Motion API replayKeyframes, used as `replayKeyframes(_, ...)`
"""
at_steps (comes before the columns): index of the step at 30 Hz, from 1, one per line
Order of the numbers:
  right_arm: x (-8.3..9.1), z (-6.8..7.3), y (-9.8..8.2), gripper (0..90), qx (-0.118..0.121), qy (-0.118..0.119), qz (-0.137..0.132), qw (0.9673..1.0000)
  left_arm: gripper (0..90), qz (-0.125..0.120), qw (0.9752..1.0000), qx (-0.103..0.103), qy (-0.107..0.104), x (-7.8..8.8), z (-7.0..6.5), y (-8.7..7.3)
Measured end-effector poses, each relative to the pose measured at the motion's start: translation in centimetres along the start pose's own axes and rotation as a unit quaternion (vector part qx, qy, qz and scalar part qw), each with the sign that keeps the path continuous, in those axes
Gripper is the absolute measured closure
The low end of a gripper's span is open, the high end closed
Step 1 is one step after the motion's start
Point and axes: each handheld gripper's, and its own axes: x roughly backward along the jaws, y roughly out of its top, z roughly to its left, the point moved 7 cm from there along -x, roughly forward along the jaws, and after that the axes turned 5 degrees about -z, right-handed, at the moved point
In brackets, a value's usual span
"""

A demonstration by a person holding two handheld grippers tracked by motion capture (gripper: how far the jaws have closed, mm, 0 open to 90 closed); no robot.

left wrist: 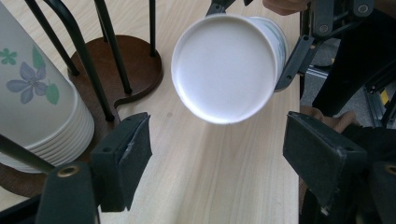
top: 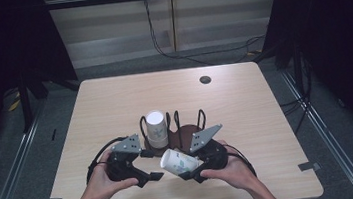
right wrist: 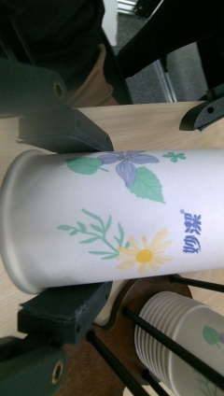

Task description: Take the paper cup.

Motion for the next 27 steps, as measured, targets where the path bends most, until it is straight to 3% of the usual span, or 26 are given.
replayKeyframes(5,-0.3,0.1,0.3,31.8,0.011,0.009,0.028,0.9995,22.5,0.003,1.0000,-0.001,0.007,0.2,0.1,-0.4)
replayKeyframes(11,-1.1,-0.1,0.1,31.8,0.020,-0.001,0.060,0.9980,21.1,0.021,0.9995,-0.008,0.023,0.0,0.5,-0.7)
replayKeyframes(16,-1.4,0.2,0.3,31.8,0.027,0.011,0.083,0.9961,22.5,0.023,0.9994,-0.018,0.020,-0.2,0.3,-0.9)
replayKeyframes(18,-1.5,0.2,0.3,31.8,0.033,0.012,0.094,0.9950,29.9,0.023,0.9993,-0.027,0.013,-0.3,0.1,-0.9)
replayKeyframes(24,-1.8,0.3,0.2,32.5,0.037,0.014,0.104,0.9937,23.6,0.037,0.9991,-0.020,0.006,-0.8,0.0,-1.3)
replayKeyframes(27,-2.0,0.6,-0.1,32.5,0.043,0.001,0.123,0.9915,23.5,0.048,0.9986,-0.024,0.000,-1.0,0.0,-1.5)
